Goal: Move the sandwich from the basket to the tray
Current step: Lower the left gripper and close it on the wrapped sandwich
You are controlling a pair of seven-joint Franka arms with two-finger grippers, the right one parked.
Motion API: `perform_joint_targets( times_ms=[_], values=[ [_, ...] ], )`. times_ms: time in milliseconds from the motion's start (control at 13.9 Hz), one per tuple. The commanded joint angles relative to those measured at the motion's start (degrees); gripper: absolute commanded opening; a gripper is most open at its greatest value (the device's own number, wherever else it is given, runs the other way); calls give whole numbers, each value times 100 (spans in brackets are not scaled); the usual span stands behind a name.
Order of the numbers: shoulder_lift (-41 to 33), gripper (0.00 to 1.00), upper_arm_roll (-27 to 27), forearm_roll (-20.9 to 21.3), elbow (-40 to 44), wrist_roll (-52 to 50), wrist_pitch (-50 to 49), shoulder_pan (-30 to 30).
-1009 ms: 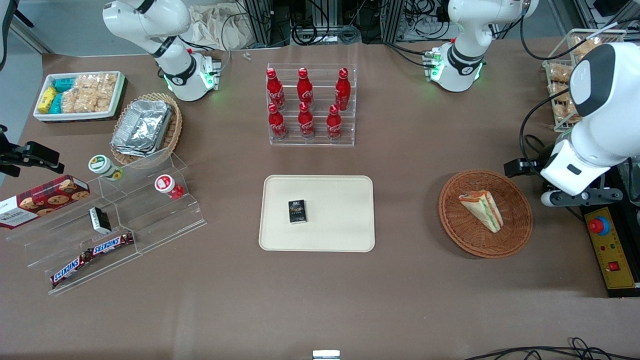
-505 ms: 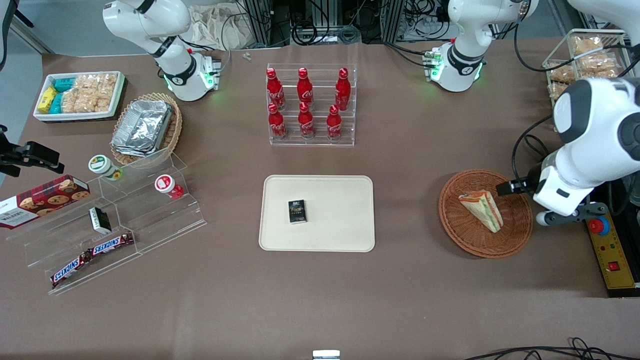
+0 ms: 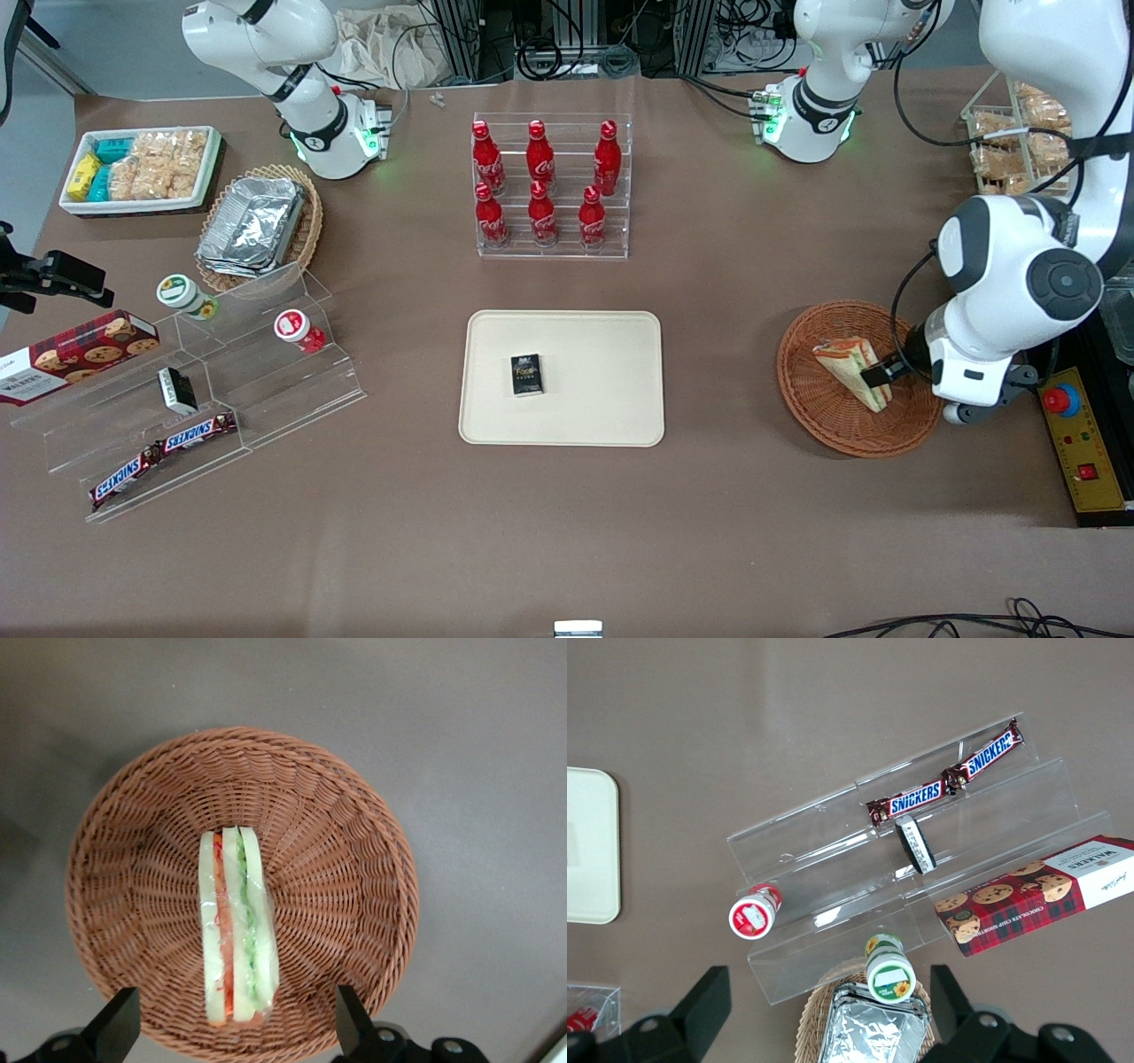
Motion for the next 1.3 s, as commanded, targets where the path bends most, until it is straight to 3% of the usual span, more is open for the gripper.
perform_joint_targets(
  times_ms=[0,1081,1225],
  values=[
    [207,99,3,17,-19,-257,293,-1],
    [365,99,3,8,-766,-819,1269,-1],
    [374,94,12,8,-828,-837,1393,-1]
  ],
)
